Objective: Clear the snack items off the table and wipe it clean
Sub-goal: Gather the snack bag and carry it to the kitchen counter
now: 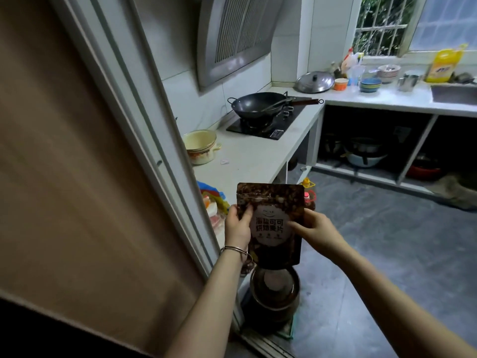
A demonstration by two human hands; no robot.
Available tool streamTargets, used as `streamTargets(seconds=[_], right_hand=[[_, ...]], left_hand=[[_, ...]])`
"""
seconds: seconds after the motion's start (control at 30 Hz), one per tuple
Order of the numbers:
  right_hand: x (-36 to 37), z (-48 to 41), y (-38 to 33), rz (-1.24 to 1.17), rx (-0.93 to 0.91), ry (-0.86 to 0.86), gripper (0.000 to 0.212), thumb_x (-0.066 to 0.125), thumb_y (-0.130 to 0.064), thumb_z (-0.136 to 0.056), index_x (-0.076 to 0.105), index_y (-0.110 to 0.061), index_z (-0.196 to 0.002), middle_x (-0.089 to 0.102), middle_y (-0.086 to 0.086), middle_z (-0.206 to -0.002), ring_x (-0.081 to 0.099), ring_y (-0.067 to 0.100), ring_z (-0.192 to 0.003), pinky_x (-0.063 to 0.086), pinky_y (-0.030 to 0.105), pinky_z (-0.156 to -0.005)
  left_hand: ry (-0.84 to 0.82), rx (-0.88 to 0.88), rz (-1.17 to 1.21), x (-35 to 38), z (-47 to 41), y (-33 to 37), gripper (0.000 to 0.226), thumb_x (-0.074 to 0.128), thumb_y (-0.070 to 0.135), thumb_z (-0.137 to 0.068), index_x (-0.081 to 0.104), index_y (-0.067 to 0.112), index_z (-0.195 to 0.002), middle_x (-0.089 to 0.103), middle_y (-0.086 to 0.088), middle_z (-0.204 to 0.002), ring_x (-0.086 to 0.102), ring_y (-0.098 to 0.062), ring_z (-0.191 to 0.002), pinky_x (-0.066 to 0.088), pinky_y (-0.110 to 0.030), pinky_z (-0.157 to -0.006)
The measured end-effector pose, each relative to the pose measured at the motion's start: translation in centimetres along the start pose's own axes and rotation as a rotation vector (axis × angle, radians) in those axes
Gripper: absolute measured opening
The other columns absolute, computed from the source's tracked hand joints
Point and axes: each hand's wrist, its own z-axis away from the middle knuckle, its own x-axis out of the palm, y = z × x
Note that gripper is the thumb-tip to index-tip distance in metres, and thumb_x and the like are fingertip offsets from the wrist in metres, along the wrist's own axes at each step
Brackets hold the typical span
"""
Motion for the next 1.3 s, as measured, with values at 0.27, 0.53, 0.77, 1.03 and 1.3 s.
streamTargets(seconds=[0.27, 0.53, 0.77, 1.03, 1.3], right_hand=[[-1.9, -8.0, 0.6, 0.143, 0.047, -0.031, 0.012, 0.069, -0.019, -0.083, 0.065, -0.026, -0.075, 0.07, -0.007, -0.079, 0.066, 0.009, -0.077, 0.055, 0.024, -0.069], [-3.3, -19.5, 3.3, 0.244, -0.004, -0.199, 0.003, 0.069, -0.026, -0.083, 0.068, -0.029, -0.083, 0.073, -0.007, -0.085, 0.068, 0.007, -0.081, 0.057, 0.039, -0.079], [-2.1, -29.0, 3.0, 0.335, -0.146, -0.29, 0.006, 0.066, -0.019, -0.085, 0.065, -0.02, -0.079, 0.064, -0.008, -0.073, 0.059, 0.005, -0.066, 0.045, 0.026, -0.061], [3.7, -36.5, 3.3, 0.338, -0.178, -0.353, 0.014, 0.055, -0.017, -0.087, 0.066, -0.009, -0.089, 0.071, 0.012, -0.086, 0.064, 0.031, -0.082, 0.051, 0.038, -0.067], [9.2, -40.2, 5.4, 0.3, -0.18, -0.394, 0.015, 0.056, -0.018, -0.088, 0.068, -0.013, -0.094, 0.072, 0.012, -0.089, 0.065, 0.031, -0.083, 0.039, 0.029, -0.061]], left_hand=[[0.008, -0.016, -0.045, 3.1, -6.7, -0.5, 0.003, 0.059, 0.022, -0.092, 0.057, 0.02, -0.091, 0.067, -0.005, -0.1, 0.062, -0.026, -0.101, 0.051, -0.042, -0.092], [0.117, -0.059, -0.088, 5.5, -16.8, -3.2, 0.031, 0.063, 0.05, -0.072, 0.063, 0.026, -0.092, 0.069, -0.006, -0.105, 0.064, -0.025, -0.103, 0.048, -0.053, -0.095], [0.277, -0.063, -0.126, 6.6, -24.5, -1.4, 0.005, 0.058, 0.016, -0.092, 0.06, 0.019, -0.094, 0.067, -0.007, -0.091, 0.064, -0.025, -0.087, 0.052, -0.043, -0.086], [0.386, -0.18, -0.232, 3.3, -31.3, -0.9, 0.02, 0.043, 0.014, -0.098, 0.051, 0.019, -0.115, 0.058, -0.001, -0.116, 0.055, -0.02, -0.11, 0.045, -0.041, -0.1], [0.568, -0.306, -0.367, -0.6, -35.9, -4.9, 0.04, 0.045, 0.013, -0.095, 0.046, 0.01, -0.135, 0.054, -0.01, -0.133, 0.051, -0.028, -0.122, 0.041, -0.046, -0.105]])
